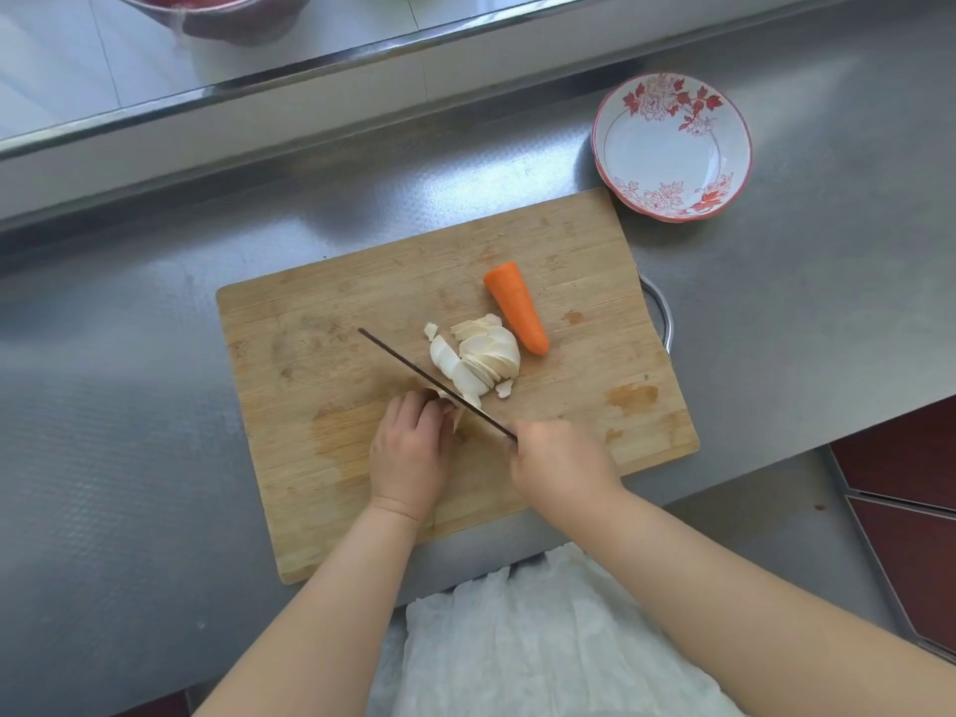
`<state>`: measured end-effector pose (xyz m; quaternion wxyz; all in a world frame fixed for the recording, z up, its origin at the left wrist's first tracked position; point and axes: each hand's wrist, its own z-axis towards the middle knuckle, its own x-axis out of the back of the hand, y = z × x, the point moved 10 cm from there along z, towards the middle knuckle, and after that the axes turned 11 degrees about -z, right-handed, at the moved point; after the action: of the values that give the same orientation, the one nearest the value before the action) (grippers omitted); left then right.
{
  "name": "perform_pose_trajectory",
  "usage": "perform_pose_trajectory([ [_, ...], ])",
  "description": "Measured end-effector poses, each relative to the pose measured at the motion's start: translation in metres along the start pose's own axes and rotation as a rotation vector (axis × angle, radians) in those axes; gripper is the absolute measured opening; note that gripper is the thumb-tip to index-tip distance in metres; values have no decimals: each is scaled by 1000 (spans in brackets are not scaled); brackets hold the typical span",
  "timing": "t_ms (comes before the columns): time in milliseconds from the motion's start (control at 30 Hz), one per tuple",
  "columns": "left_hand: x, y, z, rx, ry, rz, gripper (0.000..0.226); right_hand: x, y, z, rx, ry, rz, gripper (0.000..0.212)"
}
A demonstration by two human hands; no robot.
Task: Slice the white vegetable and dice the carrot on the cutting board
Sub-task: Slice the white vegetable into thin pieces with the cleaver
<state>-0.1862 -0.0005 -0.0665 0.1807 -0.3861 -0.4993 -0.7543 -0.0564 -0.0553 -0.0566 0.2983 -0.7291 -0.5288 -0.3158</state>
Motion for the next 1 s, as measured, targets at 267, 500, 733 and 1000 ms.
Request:
perform_pose_trajectory([
  [267, 0, 0, -1, -7, -9, -1, 24, -5, -5, -5, -22, -55, -43, 26],
  [500, 1, 0, 0, -15, -9, 7, 19, -8, -9, 9, -85, -144, -1, 25],
  [733, 0, -3, -3, -34, -35, 9, 21, 1, -2, 14, -47, -62, 77, 22],
  [1000, 2, -3, -2, -29, -42, 26, 25, -2, -7, -12, -12, -30, -88, 27],
])
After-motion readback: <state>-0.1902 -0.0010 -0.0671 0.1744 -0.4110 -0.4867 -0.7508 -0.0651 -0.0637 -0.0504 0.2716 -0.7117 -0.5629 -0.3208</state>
